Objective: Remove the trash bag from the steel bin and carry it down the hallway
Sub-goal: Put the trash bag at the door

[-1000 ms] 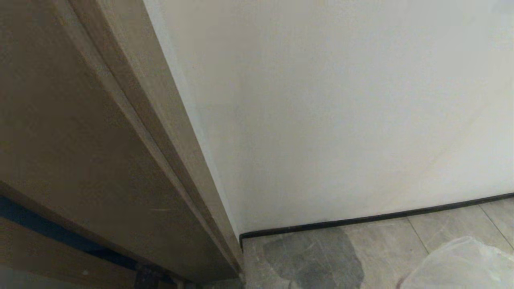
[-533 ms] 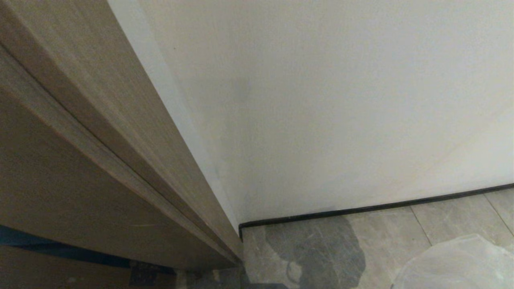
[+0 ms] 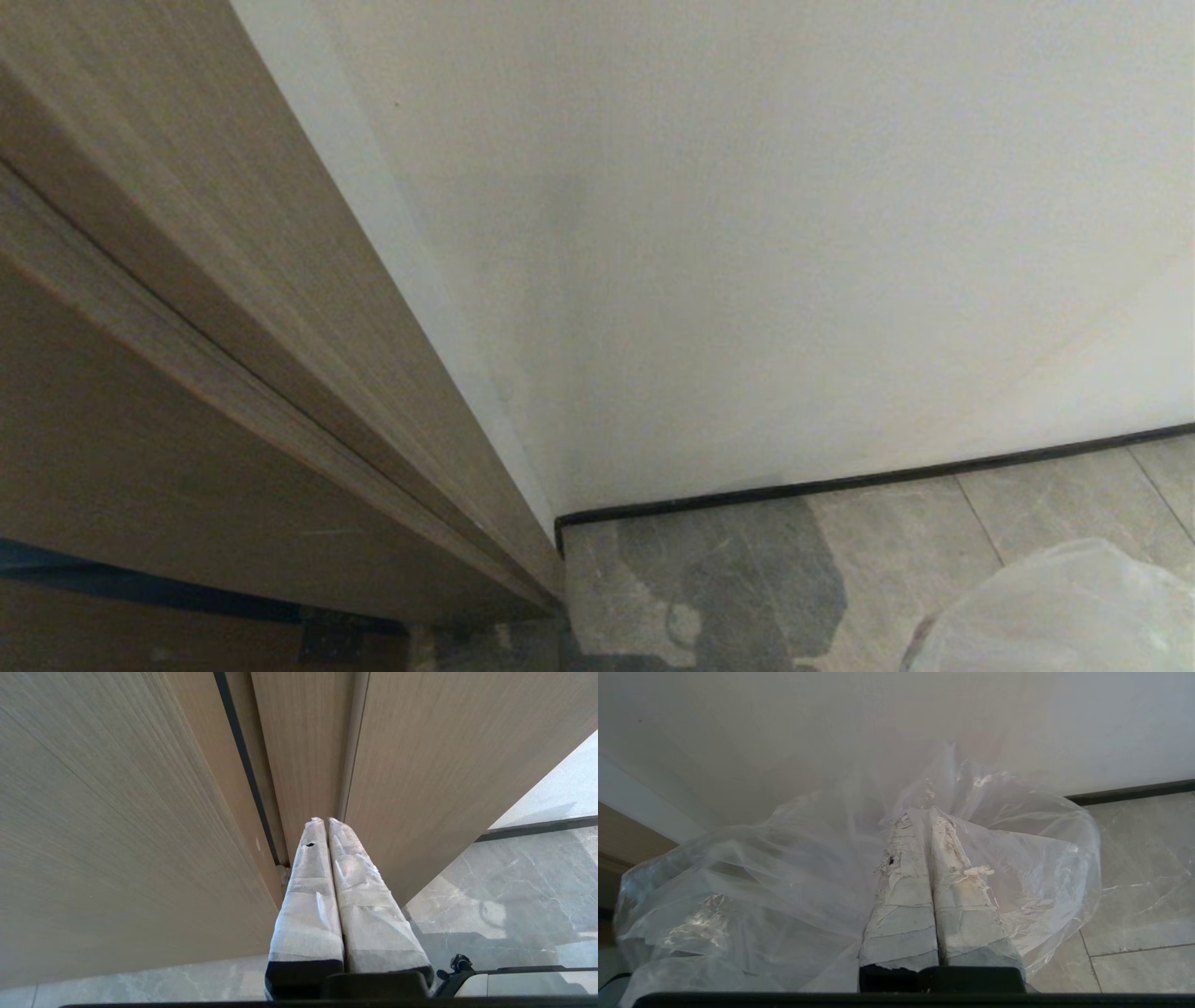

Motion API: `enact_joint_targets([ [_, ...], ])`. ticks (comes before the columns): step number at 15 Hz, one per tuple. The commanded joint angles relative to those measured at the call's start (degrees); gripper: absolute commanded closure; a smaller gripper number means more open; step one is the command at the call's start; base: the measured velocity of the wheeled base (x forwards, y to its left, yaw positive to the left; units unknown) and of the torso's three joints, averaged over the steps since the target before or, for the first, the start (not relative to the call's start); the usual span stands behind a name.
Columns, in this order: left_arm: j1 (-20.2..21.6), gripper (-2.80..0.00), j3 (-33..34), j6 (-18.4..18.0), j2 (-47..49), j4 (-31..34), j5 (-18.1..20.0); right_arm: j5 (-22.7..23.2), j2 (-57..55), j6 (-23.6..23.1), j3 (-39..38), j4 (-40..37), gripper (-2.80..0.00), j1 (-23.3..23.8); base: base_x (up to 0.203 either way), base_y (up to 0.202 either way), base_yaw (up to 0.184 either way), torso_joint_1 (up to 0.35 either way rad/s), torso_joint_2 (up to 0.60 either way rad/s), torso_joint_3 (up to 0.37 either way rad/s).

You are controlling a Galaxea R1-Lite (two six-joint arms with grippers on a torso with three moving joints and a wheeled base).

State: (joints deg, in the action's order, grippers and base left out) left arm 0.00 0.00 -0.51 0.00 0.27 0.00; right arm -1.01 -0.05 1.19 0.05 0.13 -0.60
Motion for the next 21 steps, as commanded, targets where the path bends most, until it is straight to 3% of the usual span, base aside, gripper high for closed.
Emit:
enact_joint_targets([
  [1, 0.00, 0.00, 0.00, -0.02, -0.06, 0.00, 0.00, 0.04, 0.05, -0.24, 0.36, -0.97, 0.00, -0.02, 0.000, 0.000, 0.000, 0.000, 0.00, 0.000],
  [4, 0.00, 0.00, 0.00, -0.02, 0.00, 0.00, 0.00, 1.33, -3.65, -1.02, 9.21, -5.36, 0.00, -0.02, 0.000, 0.000, 0.000, 0.000, 0.00, 0.000],
  [7, 0.00, 0.00, 0.00, -0.02, -0.07, 0.00, 0.00, 4.09, -18.72, -1.13, 22.33, -18.21, 0.00, -0.19, 0.000, 0.000, 0.000, 0.000, 0.00, 0.000],
  [11, 0.00, 0.00, 0.00, -0.02, -0.04, 0.00, 0.00, 7.92, -40.11, -1.46, 32.83, -23.37, 0.00, -0.49, 0.000, 0.000, 0.000, 0.000, 0.00, 0.000],
  [17, 0.00, 0.00, 0.00, -0.02, 0.00, 0.00, 0.00, 6.39, -61.50, -7.14, 35.90, -18.18, 0.00, -1.48, 0.000, 0.000, 0.000, 0.000, 0.00, 0.000],
  [21, 0.00, 0.00, 0.00, -0.02, 0.00, 0.00, 0.00, 5.93, -74.13, -13.74, 31.06, -3.96, 0.00, -0.84, 0.000, 0.000, 0.000, 0.000, 0.00, 0.000],
])
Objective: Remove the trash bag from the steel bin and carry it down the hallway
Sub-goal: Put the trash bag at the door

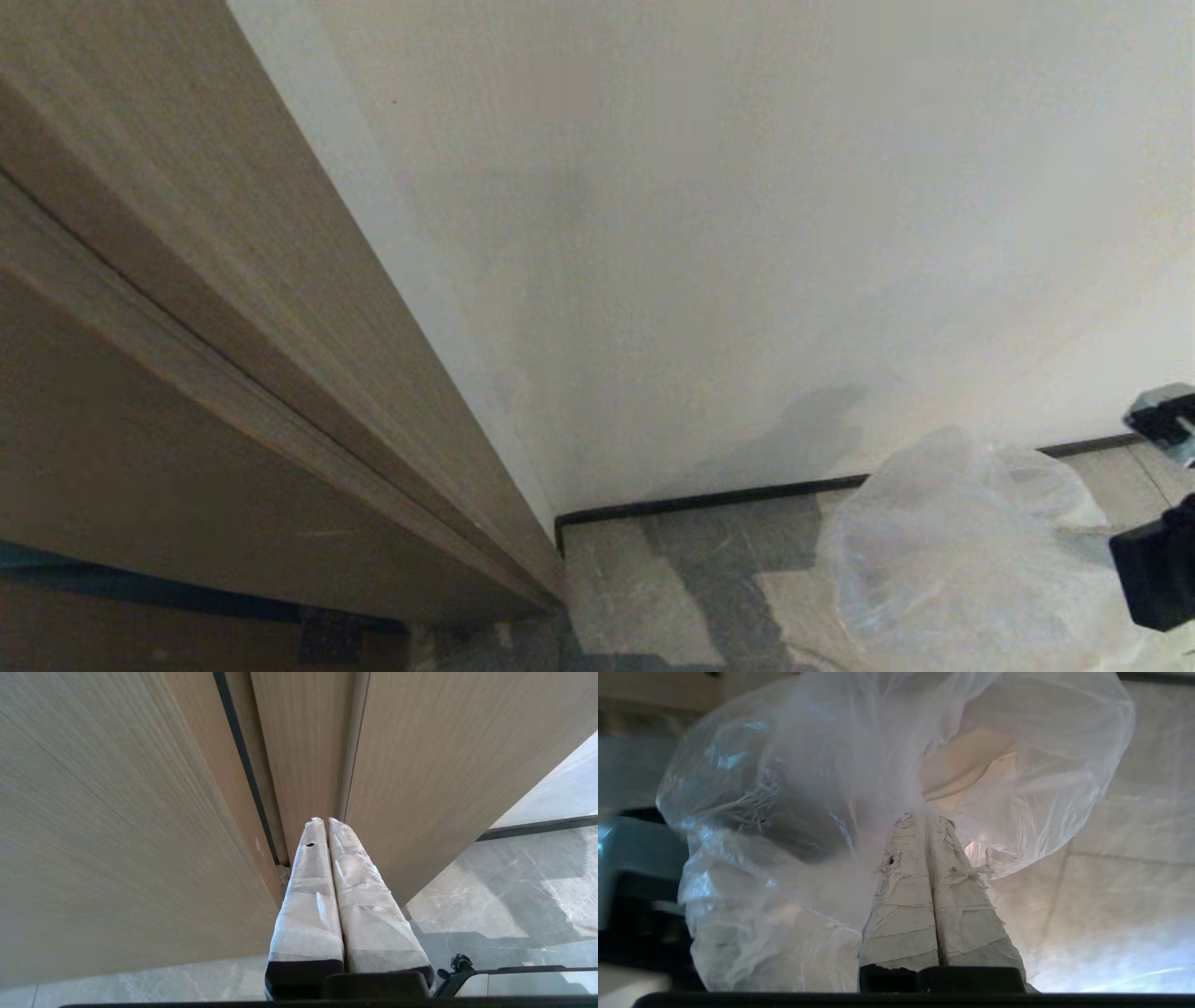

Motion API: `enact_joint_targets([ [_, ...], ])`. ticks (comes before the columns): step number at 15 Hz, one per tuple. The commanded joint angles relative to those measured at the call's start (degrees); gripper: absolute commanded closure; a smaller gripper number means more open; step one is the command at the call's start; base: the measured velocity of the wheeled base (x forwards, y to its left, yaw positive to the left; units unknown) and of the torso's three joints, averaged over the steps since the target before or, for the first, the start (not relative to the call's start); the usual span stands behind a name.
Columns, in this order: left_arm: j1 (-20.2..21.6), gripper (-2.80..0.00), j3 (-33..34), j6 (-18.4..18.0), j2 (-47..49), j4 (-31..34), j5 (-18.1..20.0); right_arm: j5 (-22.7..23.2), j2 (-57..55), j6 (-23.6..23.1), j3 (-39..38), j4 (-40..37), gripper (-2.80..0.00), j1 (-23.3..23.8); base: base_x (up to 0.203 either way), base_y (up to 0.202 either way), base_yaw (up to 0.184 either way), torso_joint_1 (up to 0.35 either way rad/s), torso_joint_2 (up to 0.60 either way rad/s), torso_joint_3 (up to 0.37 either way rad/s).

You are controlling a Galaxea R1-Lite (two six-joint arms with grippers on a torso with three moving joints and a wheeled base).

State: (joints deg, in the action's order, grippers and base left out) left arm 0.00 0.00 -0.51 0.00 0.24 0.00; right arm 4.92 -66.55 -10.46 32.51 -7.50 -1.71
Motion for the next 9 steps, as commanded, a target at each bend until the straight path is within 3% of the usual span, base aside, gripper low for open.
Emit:
enact_joint_targets([
  [1, 0.00, 0.00, 0.00, -0.01, 0.00, 0.02, 0.00, -0.02, -10.43, -4.98, -1.73, 5.58, 0.00, 0.65, 0.000, 0.000, 0.000, 0.000, 0.00, 0.000],
  [3, 0.00, 0.00, 0.00, -0.01, 0.00, 0.02, 0.00, -0.01, -16.09, -8.60, -1.98, 9.78, 0.00, 0.97, 0.000, 0.000, 0.000, 0.000, 0.00, 0.000],
  [9, 0.00, 0.00, 0.00, -0.01, -0.08, 0.02, 0.00, 0.00, -30.20, -12.09, -1.17, 20.21, 0.00, 1.00, 0.000, 0.000, 0.000, 0.000, 0.00, 0.000],
])
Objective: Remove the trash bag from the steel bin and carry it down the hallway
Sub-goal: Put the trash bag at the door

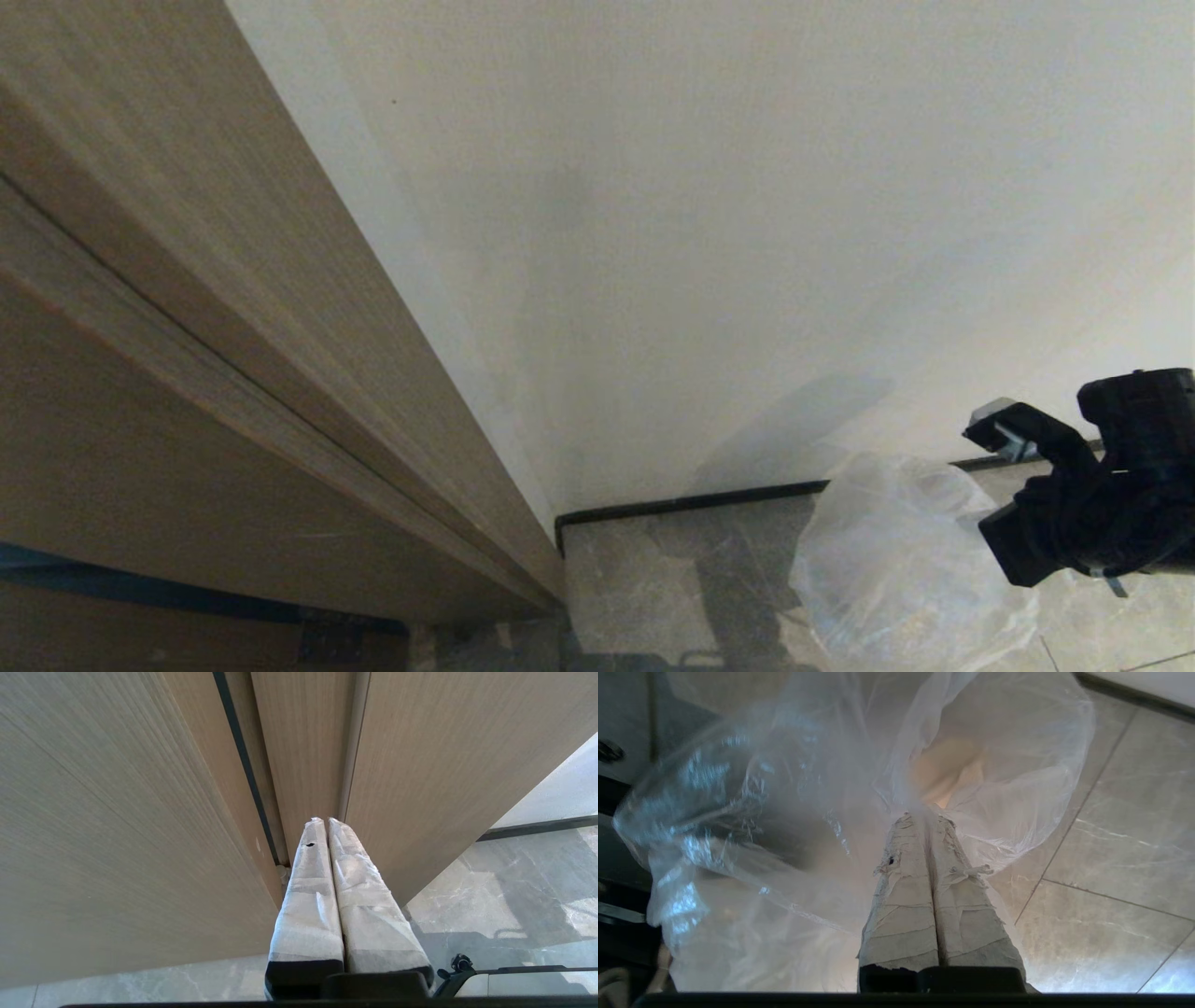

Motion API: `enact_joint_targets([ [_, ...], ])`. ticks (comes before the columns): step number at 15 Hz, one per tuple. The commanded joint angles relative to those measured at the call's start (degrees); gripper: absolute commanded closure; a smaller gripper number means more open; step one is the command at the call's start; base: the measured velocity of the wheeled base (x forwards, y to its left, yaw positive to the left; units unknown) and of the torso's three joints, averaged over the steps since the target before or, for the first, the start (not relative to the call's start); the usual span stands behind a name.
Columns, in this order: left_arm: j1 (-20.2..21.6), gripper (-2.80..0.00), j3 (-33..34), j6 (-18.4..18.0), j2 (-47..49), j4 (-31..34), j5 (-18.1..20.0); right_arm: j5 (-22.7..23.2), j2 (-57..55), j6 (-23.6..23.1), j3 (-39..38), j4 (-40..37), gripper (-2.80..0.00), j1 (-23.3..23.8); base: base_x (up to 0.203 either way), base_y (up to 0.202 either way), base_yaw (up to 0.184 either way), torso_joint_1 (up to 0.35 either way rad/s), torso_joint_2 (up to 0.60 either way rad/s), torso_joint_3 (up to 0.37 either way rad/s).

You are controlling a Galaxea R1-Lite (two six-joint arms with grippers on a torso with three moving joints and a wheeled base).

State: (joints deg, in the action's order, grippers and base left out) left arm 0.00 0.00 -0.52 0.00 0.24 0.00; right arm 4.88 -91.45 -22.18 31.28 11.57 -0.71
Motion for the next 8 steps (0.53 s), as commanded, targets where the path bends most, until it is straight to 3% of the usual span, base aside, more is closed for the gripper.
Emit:
enact_joint_targets([
  [1, 0.00, 0.00, 0.00, -0.01, 0.00, 0.02, 0.00, 0.02, -6.95, -0.51, -0.01, 2.67, 0.00, 0.00, 0.000, 0.000, 0.000, 0.000, 0.00, 0.000],
  [3, 0.00, 0.00, 0.00, -0.01, 0.00, 0.02, 0.00, -0.10, -10.28, -2.02, -1.12, 7.42, 0.00, 0.17, 0.000, 0.000, 0.000, 0.000, 0.00, 0.000],
  [5, 0.00, 0.00, 0.00, -0.01, 0.00, 0.02, 0.00, -0.13, -12.44, -6.96, -2.00, 10.99, 0.00, 1.63, 0.000, 0.000, 0.000, 0.000, 0.00, 0.000],
  [6, 0.00, 0.00, 0.00, -0.01, 0.00, 0.02, 0.00, -0.14, -13.38, -7.42, -1.66, 11.49, -2.80, 1.73, 0.000, 0.000, 0.000, 0.000, 0.00, 0.000],
  [8, 0.00, 0.00, 0.00, -0.01, 0.00, 0.02, 0.00, -0.56, -15.48, -7.46, -0.82, 12.63, -2.80, 1.49, 0.000, 0.000, 0.000, 0.000, 0.00, 0.000],
])
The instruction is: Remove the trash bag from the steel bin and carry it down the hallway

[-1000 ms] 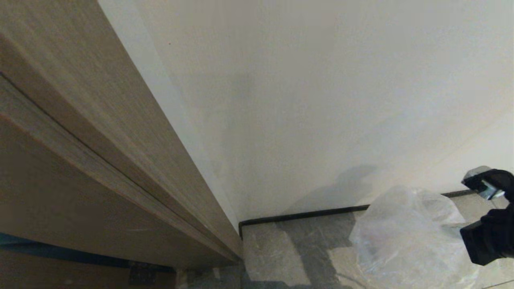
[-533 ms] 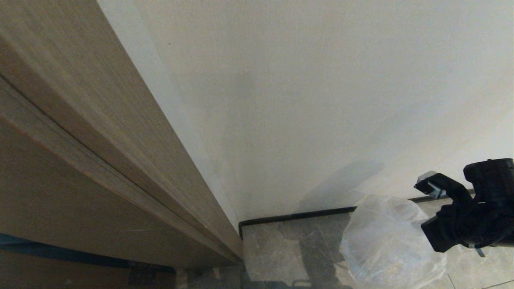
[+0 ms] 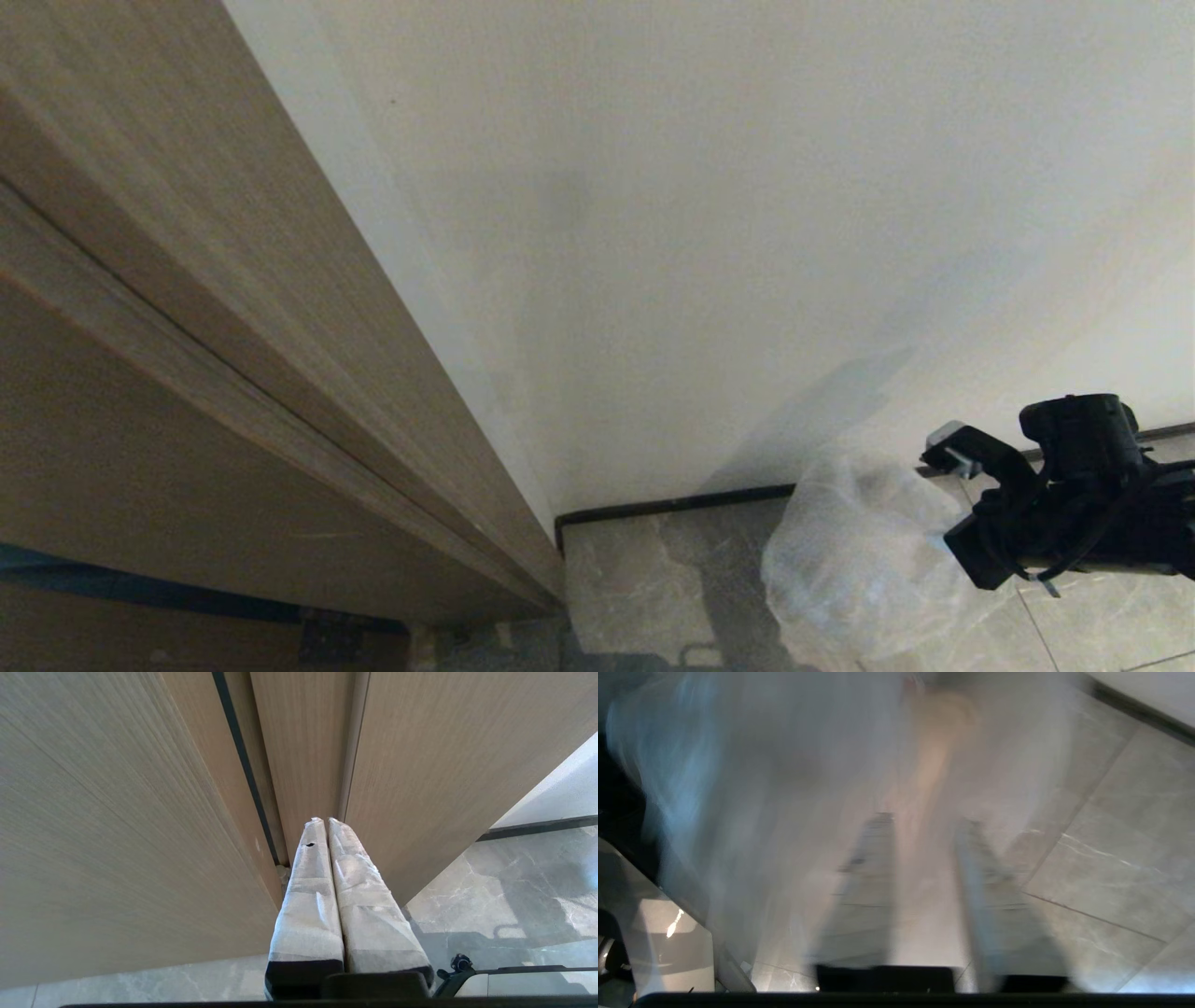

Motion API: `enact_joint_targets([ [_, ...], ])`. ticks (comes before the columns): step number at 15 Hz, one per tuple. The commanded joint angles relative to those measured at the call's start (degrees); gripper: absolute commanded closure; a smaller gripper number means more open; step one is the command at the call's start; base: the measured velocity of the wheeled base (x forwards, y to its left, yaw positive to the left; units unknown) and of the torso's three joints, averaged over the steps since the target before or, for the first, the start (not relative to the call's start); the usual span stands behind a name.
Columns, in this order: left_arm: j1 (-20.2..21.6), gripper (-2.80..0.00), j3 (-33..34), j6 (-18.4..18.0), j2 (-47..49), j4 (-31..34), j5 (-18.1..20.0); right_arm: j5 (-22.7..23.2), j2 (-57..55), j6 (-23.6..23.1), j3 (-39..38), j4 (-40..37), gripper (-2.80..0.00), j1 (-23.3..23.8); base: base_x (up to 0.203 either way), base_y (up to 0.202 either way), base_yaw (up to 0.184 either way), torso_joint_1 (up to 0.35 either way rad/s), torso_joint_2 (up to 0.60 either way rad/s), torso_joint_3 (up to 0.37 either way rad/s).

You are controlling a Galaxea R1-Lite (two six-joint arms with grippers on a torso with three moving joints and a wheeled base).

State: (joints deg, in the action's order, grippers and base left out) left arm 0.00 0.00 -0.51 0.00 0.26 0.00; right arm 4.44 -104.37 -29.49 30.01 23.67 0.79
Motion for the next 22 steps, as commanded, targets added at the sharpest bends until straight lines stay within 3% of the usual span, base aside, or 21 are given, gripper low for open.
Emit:
enact_joint_targets([
  [1, 0.00, 0.00, 0.00, -0.02, 0.00, 0.00, 0.00, -0.24, -2.77, -0.20, 0.35, 0.98, -2.80, -0.09, 0.000, 0.000, 0.000, 0.000, 0.00, 0.000],
  [4, 0.00, 0.00, 0.00, -0.02, -0.07, 0.00, 0.00, -0.06, -1.19, 0.71, 0.47, 1.29, -2.80, 0.04, 0.000, 0.000, 0.000, 0.000, 0.00, 0.000],
  [8, 0.00, 0.00, 0.00, -0.02, -0.03, 0.00, 0.00, -0.26, 10.49, 10.49, -0.22, 0.37, -2.80, 0.84, 0.000, 0.000, 0.000, 0.000, 0.00, 0.000],
  [9, 0.00, 0.00, 0.00, -0.02, 0.00, 0.00, 0.00, -0.28, 14.10, 12.37, -0.69, -0.74, -2.31, 1.18, 0.000, 0.000, 0.000, 0.000, 0.00, 0.000],
  [10, 0.00, 0.00, 0.00, -0.02, 0.00, 0.00, 0.00, -0.16, 17.31, 13.36, -1.22, -2.58, 0.00, 1.76, 0.000, 0.000, 0.000, 0.000, 0.00, 0.000],
  [15, 0.00, 0.00, 0.00, -0.02, -0.01, 0.00, 0.00, -0.45, 33.51, 14.20, -1.24, -12.88, 0.00, 3.50, 0.000, 0.000, 0.000, 0.000, 0.00, 0.000],
  [18, 0.00, 0.00, 0.00, -0.02, 0.00, 0.00, 0.00, 0.46, 47.28, 19.18, -5.35, -14.79, 0.00, 3.01, 0.000, 0.000, 0.000, 0.000, 0.00, 0.000],
  [22, 0.00, 0.00, 0.00, -0.02, 0.00, 0.00, 0.00, -0.90, 70.36, 25.39, -16.59, -17.33, 0.00, 0.69, 0.000, 0.000, 0.000, 0.000, 0.00, 0.000],
])
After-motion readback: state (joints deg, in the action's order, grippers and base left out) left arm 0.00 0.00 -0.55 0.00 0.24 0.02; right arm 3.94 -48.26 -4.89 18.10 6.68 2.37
